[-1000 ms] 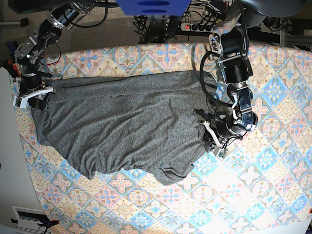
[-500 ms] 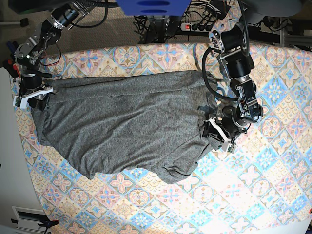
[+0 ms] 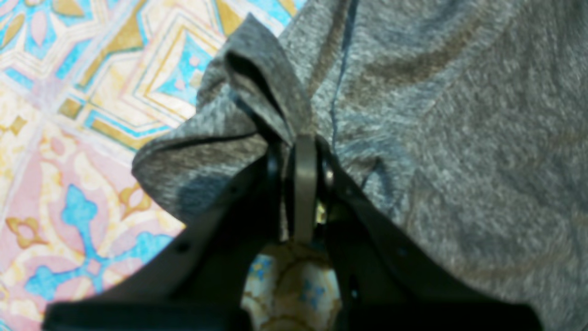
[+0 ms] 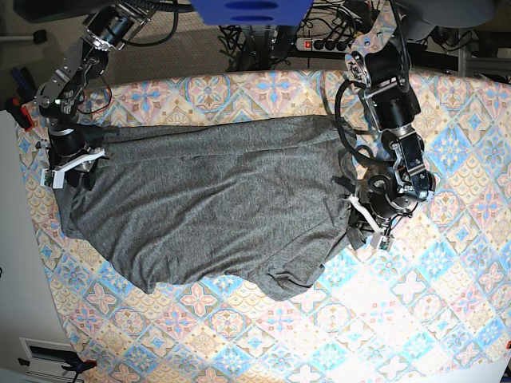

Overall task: Layout the t-shirt on the table in an organized manner, then fold the t-shirt properly
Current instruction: 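Pull the grasped shirt corner outward with the left gripper, then sweep the left gripper across the shirt toward the right gripper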

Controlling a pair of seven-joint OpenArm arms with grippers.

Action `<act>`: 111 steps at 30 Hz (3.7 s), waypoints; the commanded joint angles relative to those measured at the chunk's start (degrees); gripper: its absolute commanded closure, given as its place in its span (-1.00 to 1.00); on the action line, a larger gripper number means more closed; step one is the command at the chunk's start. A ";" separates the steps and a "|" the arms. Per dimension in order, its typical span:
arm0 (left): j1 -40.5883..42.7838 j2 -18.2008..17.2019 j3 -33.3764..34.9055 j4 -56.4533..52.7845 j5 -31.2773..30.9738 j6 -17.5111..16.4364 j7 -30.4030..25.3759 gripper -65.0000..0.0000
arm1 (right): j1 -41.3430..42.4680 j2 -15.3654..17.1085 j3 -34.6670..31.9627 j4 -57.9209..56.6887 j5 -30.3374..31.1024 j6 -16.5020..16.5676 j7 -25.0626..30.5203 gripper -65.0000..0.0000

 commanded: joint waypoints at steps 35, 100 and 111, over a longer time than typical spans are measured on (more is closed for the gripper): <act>-15.56 -9.33 3.15 9.92 0.65 2.31 9.92 1.00 | -0.88 0.40 -3.38 -8.78 -11.42 -0.05 1.34 0.36; -30.33 16.68 93.35 -19.62 -38.12 18.49 -33.50 0.14 | -2.47 -4.61 -3.47 -2.53 -11.60 -0.05 1.08 0.36; -27.69 13.97 92.82 -16.63 -38.65 18.49 -41.24 0.15 | -2.47 -4.61 -3.38 3.36 -11.60 -0.05 1.43 0.36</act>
